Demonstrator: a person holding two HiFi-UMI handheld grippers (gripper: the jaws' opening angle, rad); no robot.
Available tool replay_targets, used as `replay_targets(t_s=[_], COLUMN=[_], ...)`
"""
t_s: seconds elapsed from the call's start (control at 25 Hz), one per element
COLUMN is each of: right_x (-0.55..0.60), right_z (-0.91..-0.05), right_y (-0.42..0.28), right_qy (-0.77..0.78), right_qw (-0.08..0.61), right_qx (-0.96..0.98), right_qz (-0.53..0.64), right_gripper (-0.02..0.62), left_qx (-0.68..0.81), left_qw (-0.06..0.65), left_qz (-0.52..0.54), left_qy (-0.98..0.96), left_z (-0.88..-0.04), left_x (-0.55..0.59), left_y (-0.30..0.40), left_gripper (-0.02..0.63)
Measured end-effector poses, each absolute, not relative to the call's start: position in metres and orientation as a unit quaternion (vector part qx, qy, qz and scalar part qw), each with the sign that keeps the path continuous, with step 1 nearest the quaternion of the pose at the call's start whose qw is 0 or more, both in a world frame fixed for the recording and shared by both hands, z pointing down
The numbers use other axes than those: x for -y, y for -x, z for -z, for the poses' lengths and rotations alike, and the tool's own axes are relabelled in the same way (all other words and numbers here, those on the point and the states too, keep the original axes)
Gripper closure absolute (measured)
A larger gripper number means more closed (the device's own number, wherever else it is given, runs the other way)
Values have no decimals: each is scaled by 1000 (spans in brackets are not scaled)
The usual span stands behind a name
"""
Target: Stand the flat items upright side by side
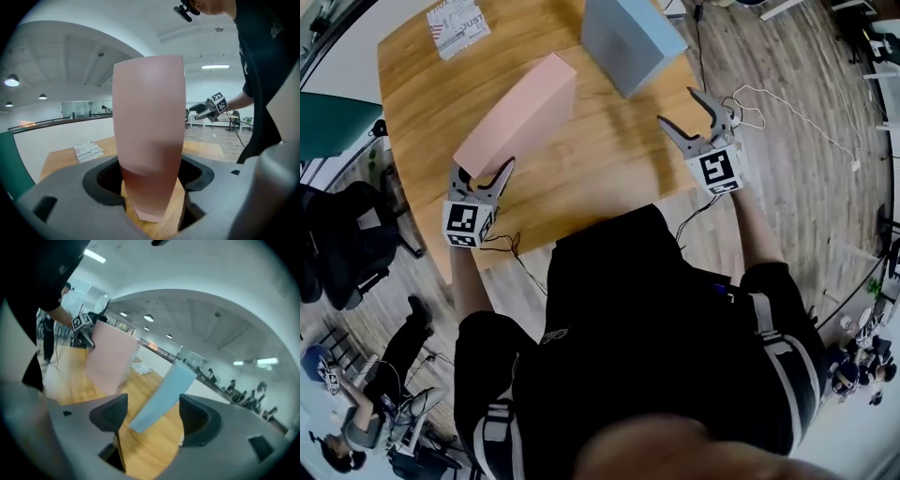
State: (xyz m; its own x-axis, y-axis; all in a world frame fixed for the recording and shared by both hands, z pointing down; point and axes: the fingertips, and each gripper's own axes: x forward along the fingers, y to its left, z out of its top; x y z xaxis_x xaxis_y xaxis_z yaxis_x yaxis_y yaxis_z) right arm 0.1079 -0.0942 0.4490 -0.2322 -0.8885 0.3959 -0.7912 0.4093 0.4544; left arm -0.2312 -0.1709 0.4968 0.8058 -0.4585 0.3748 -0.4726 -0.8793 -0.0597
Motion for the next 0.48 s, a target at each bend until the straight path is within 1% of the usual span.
replay_targets(t_s=[0.08, 0.2, 0.28, 0.4, 0.48], right_x=[109, 127, 139, 156, 164], right_z=[-422, -403, -398, -394, -397], right_y=[-131, -139, -140, -138, -135], right_qy=[-530, -491, -473, -454, -429], right_qw=[369, 430, 446, 445, 457], right_qx=[749, 727, 722, 731, 730], right_qz=[147, 216, 238, 249, 272], right_gripper=[252, 252, 254, 265, 268], left_qx=[262, 286, 302, 331, 355], left_qw=[14, 18, 20, 25, 28], left_qz=[-187, -181, -178, -176, -173], left_qy=[-947, -941, -936, -927, -918], left_z=[-495, -497, -496, -497, -498], left_x=[171, 159, 154, 150, 144], left_y=[229, 223, 216, 206, 199], left_gripper=[265, 267, 268, 268, 268])
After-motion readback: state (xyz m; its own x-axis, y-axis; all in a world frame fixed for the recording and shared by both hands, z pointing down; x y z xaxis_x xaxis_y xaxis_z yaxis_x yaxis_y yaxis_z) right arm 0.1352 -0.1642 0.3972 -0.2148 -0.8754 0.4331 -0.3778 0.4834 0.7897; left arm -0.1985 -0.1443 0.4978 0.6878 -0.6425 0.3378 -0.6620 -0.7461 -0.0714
